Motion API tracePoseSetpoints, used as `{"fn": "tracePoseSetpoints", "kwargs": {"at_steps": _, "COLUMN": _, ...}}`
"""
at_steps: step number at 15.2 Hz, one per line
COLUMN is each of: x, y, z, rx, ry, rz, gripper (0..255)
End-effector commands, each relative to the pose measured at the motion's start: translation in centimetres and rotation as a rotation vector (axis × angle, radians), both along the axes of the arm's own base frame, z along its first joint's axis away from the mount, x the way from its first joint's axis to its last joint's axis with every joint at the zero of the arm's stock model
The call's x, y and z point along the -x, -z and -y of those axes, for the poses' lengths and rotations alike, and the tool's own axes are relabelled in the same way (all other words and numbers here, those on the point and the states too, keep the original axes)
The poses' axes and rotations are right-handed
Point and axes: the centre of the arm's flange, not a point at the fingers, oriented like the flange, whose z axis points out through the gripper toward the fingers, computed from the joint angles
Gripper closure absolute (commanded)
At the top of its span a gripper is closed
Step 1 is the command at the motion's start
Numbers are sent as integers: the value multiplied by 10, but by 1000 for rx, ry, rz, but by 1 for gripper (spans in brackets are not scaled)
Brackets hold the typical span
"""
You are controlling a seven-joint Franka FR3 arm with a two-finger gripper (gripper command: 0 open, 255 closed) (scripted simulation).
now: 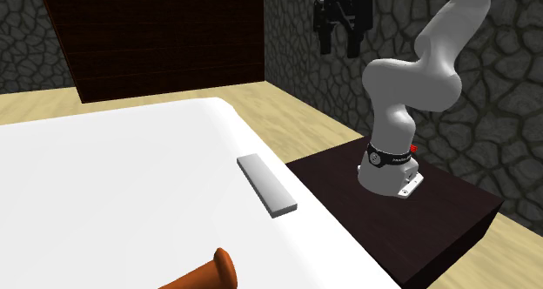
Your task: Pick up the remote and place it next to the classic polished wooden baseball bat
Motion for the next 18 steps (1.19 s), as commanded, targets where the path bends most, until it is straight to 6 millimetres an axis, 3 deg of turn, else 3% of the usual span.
{"fn": "tracePoseSetpoints", "kwargs": {"at_steps": 1, "x": 0, "y": 0, "z": 0, "rx": 0, "ry": 0, "rz": 0, "gripper": 0}}
{"fn": "tracePoseSetpoints", "kwargs": {"at_steps": 10, "x": -63, "y": 93, "z": -22, "rx": 40, "ry": 546, "rz": -2, "gripper": 0}}
{"fn": "tracePoseSetpoints", "kwargs": {"at_steps": 18, "x": -121, "y": 176, "z": -8, "rx": 75, "ry": 1032, "rz": -4, "gripper": 0}}
